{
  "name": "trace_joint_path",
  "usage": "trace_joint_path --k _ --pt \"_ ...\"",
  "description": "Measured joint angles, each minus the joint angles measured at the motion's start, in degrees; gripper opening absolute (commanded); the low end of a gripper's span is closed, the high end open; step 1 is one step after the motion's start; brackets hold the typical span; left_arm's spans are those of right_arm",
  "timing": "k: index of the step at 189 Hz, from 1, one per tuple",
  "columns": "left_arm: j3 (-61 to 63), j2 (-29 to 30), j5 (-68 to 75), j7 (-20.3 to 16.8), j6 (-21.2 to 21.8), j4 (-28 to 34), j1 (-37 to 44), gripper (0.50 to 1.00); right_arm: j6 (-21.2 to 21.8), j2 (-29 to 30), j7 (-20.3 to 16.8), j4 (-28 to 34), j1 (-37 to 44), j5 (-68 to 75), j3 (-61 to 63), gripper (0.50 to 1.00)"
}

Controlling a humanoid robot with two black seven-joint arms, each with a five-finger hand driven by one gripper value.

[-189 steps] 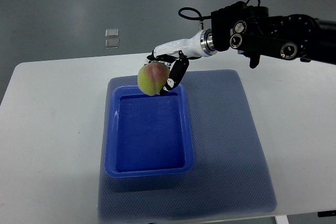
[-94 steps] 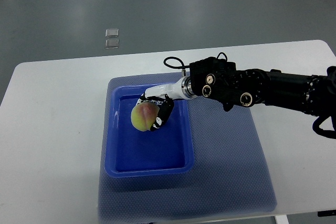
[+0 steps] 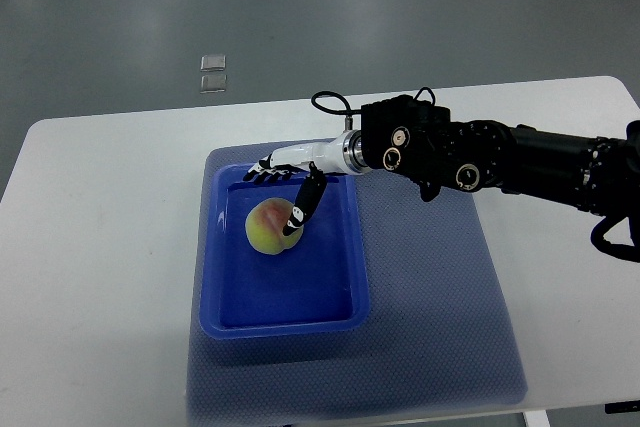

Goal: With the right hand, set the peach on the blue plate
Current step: 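Lower the peach into the blue tray and open the right hand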

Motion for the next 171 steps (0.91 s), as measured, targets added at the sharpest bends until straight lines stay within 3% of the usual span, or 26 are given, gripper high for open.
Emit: trace_joint_path --k 27,54,110,142,171 --pt "0.0 0.0 0.0 0.0 0.0 0.0 0.0 1.0 -1.0 -5.6 0.2 0.1 -0.7 0.3 12.0 0.93" --pt "0.0 0.0 0.0 0.0 0.0 -0.2 0.0 1.0 -2.1 -11.2 0.6 0.0 -9.9 4.0 30.7 0.93" --pt "0.0 0.0 0.0 0.0 -0.1 -0.3 0.0 1.0 -1.9 -11.1 1.2 0.0 -29.7 16.8 62.3 0.93" --pt "0.1 0.0 0.0 0.0 -0.1 -0.7 -0.1 1.0 -1.7 -7.8 7.5 -1.2 -36.9 26.3 68.2 0.93" --pt "0.1 0.0 0.0 0.0 0.0 -0.9 -0.1 1.0 -1.8 -6.4 12.8 -2.1 -38.7 30.1 68.9 0.93"
